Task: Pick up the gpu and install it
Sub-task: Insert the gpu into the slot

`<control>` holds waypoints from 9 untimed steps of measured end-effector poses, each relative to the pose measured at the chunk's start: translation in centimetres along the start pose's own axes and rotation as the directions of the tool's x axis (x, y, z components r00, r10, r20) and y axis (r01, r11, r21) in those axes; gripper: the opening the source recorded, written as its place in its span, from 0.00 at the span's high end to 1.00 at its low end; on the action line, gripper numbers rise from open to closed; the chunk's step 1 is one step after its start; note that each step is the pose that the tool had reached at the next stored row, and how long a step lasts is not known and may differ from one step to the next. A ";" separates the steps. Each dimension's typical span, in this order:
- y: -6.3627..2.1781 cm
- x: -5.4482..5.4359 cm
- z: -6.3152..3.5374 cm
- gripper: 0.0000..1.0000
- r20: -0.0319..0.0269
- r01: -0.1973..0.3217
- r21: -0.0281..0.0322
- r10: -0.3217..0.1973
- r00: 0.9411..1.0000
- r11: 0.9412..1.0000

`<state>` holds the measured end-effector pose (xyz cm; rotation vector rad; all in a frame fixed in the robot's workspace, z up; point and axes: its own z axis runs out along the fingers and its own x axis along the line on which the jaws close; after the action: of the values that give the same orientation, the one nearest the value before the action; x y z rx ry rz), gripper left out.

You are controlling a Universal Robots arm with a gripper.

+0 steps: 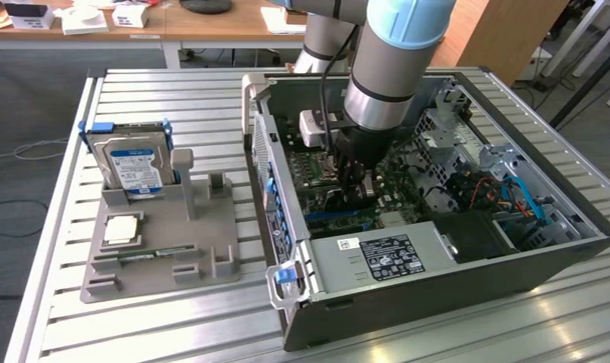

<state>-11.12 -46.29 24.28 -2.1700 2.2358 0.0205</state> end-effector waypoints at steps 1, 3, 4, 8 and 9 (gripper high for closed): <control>0.00 0.0 0.00 0.73 0.000 0.000 0.000 0.000 1.000 1.000; 0.00 0.0 0.00 0.73 0.000 0.000 0.000 0.000 1.000 1.000; 0.00 0.0 0.02 0.73 0.000 0.000 0.000 0.000 1.000 1.000; 0.00 0.0 0.05 0.73 0.000 0.000 0.000 0.000 1.000 1.000; 0.00 0.0 0.05 0.73 0.000 0.000 0.000 0.000 1.000 1.000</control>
<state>-11.12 -46.29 24.23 -2.1701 2.2358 0.0205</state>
